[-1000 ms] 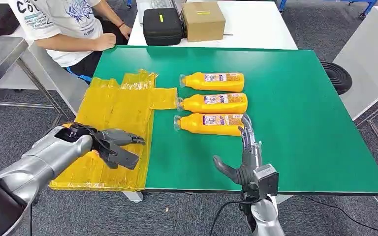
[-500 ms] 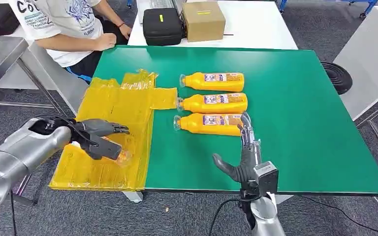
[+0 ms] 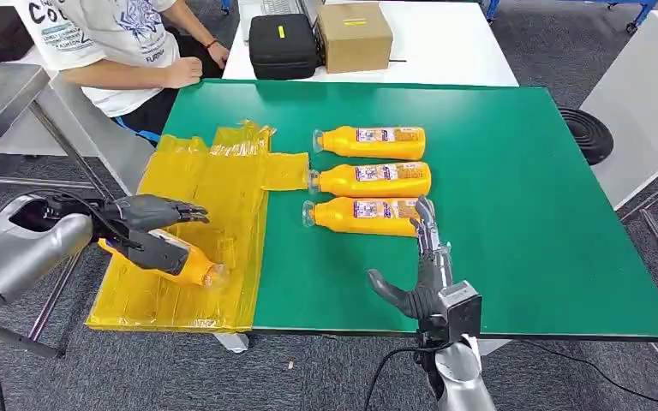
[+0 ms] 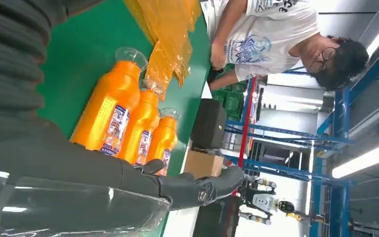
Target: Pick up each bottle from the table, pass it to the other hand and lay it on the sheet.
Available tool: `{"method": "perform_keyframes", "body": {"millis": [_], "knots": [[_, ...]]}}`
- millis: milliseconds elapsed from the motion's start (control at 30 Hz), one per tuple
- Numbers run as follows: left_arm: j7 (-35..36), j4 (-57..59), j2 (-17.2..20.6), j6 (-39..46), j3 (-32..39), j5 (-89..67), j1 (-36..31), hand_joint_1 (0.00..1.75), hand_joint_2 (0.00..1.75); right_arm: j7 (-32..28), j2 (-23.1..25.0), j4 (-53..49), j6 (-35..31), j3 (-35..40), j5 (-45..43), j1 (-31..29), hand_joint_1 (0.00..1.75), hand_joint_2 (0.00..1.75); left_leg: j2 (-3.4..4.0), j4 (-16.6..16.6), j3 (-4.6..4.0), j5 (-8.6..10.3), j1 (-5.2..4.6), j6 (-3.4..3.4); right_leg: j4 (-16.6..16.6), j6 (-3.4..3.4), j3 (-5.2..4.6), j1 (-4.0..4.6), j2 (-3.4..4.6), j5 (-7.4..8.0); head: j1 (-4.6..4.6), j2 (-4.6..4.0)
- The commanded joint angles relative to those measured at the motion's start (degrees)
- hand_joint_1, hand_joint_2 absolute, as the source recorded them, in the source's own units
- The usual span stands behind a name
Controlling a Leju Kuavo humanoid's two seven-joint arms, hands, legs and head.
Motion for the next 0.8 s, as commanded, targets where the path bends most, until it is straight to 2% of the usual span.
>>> {"method": "perform_keyframes", "body": {"millis": [33,133,200,267,333,400,467,533,600,700,800], "knots": [[-2.14,-8.96,3.24,-5.40,3.68,10.30,-4.49,0.00,1.75,0.00,-0.29,1.87,0.18,-1.26,0.30,-0.28,0.00,1.75,0.04,0.11,-0.02,-0.09,0.08,-0.01,0.04,-0.13,0.01,0.10,-0.03,-0.07,0.02,0.00],[-1.50,-10.98,2.57,-5.99,6.19,14.21,-3.96,0.00,1.75,0.00,0.03,0.96,0.17,-2.22,0.74,0.53,0.00,1.75,0.03,0.09,-0.05,-0.06,0.07,-0.01,0.03,-0.09,-0.01,0.09,-0.03,-0.05,0.00,0.00],[-1.68,-9.79,0.51,-1.61,9.16,15.46,-1.46,0.00,1.75,0.00,0.08,0.51,0.02,-2.52,1.19,0.81,0.00,1.75,0.01,0.05,0.06,-0.07,0.05,0.00,0.00,-0.12,0.10,0.08,-0.07,-0.08,-0.02,0.00],[-2.19,-8.18,-0.72,0.18,9.31,14.38,-0.44,0.00,1.75,0.00,0.39,0.45,0.45,-3.00,1.59,0.84,0.00,1.75,-0.01,-0.06,0.21,-0.05,0.01,0.00,-0.08,-0.14,0.24,0.04,-0.10,-0.08,0.02,0.00],[0.92,-5.00,-7.92,18.08,19.49,10.04,7.75,0.00,1.75,0.05,1.25,0.47,-3.61,-4.45,8.08,0.98,0.00,1.75,-0.06,-0.10,0.17,0.01,-0.02,0.01,-0.11,-0.09,0.19,0.00,-0.11,-0.03,0.02,0.00],[2.18,-3.68,-13.99,28.14,26.79,6.27,14.65,0.00,1.75,3.29,1.39,-1.55,-7.93,-5.37,18.10,1.03,0.00,1.75,-0.16,-0.23,0.30,0.05,-0.08,0.02,-0.21,-0.09,0.31,-0.05,-0.23,-0.04,0.00,0.00],[1.80,-5.13,-15.69,31.10,30.35,4.36,18.18,0.00,1.75,4.55,1.66,-2.32,-7.85,-6.38,21.53,1.05,0.00,1.75,-0.15,-0.15,0.16,0.05,-0.15,0.02,-0.11,-0.04,0.13,-0.14,-0.19,-0.05,-0.02,0.00],[-1.05,-11.14,-20.16,37.62,39.86,6.51,28.54,0.00,1.75,9.56,-0.25,-2.48,-12.51,-6.31,34.03,0.42,0.00,1.75,-0.08,-0.19,0.25,0.01,-0.13,0.04,-0.21,-0.04,0.24,-0.11,-0.13,-0.04,0.00,0.00],[-3.34,-15.55,-25.27,40.50,45.07,8.13,35.34,0.00,1.75,13.30,-2.29,-1.51,-12.64,-7.79,39.13,-2.49,0.00,1.75,0.03,-0.29,0.46,-0.05,-0.18,0.07,-0.33,-0.05,0.45,-0.15,-0.04,-0.06,0.02,0.00],[-4.18,-18.20,-30.44,42.48,48.62,8.25,39.31,0.00,1.75,18.82,-6.69,6.25,-11.41,-9.89,45.90,-10.02,0.00,1.75,0.27,-0.14,0.38,-0.15,-0.28,0.10,-0.24,-0.04,0.30,-0.22,0.21,-0.05,-0.02,0.00],[-4.74,-19.66,-32.96,42.71,50.69,6.32,41.12,0.00,1.75,22.96,-10.87,17.83,-10.37,-9.89,53.32,-18.31,0.00,1.75,0.48,-0.04,0.14,-0.12,-0.24,0.12,-0.23,-0.02,0.06,-0.19,0.42,0.05,-0.02,0.00]]}}
